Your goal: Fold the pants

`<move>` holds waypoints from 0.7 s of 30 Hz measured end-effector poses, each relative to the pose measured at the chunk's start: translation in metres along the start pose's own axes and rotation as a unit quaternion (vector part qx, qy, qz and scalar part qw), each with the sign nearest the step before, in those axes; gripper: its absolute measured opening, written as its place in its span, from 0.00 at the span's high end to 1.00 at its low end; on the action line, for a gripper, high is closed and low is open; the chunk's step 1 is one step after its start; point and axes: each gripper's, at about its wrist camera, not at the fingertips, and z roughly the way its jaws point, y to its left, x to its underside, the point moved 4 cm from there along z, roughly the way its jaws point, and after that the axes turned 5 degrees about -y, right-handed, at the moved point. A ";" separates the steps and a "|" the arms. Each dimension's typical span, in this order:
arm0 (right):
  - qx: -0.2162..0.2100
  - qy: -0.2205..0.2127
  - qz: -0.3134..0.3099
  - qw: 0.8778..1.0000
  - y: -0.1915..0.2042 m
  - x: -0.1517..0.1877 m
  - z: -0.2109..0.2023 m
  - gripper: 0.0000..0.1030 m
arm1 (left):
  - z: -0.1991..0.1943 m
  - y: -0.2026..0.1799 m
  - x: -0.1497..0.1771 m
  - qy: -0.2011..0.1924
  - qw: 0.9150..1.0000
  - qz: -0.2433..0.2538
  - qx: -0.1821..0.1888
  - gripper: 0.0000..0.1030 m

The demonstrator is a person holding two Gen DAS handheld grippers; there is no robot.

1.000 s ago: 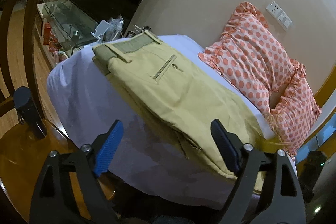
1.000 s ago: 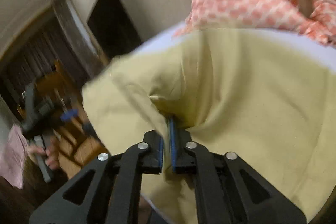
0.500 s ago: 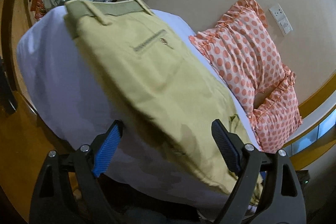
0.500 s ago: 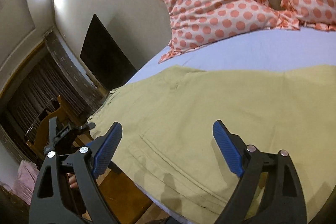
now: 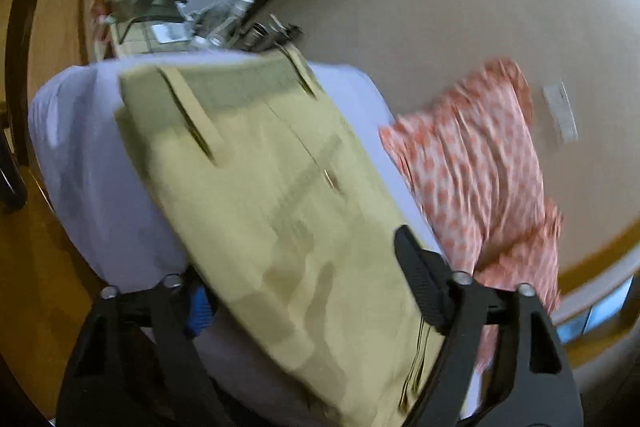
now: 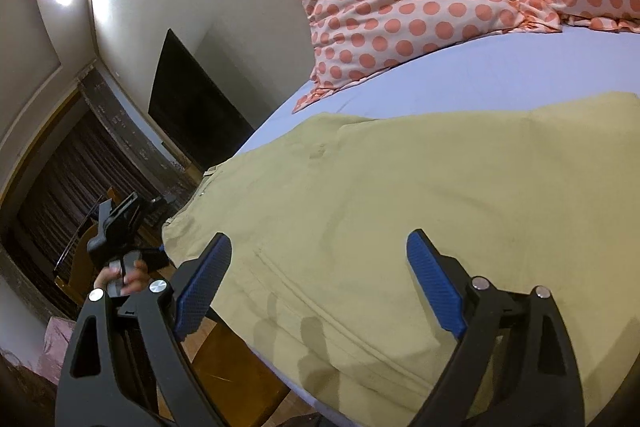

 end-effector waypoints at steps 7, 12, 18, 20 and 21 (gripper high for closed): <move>0.027 -0.040 0.009 0.999 -0.025 -0.012 -0.040 0.11 | 0.006 -0.069 -0.012 -0.012 0.975 0.187 -0.120 0.91; 0.095 -0.103 0.033 0.990 -0.066 -0.027 -0.100 0.10 | -0.012 -0.214 0.059 -0.034 0.917 0.394 -0.052 0.91; 0.147 -0.189 0.121 0.963 -0.117 -0.033 -0.181 0.10 | -0.029 -0.322 0.272 0.034 0.778 0.611 0.139 0.89; 0.144 -0.195 0.136 0.961 -0.124 -0.032 -0.190 0.10 | -0.021 -0.317 0.327 0.079 0.745 0.641 0.168 0.89; 0.143 -0.192 0.140 0.961 -0.127 -0.033 -0.189 0.10 | -0.013 -0.308 0.360 0.116 0.728 0.652 0.176 0.89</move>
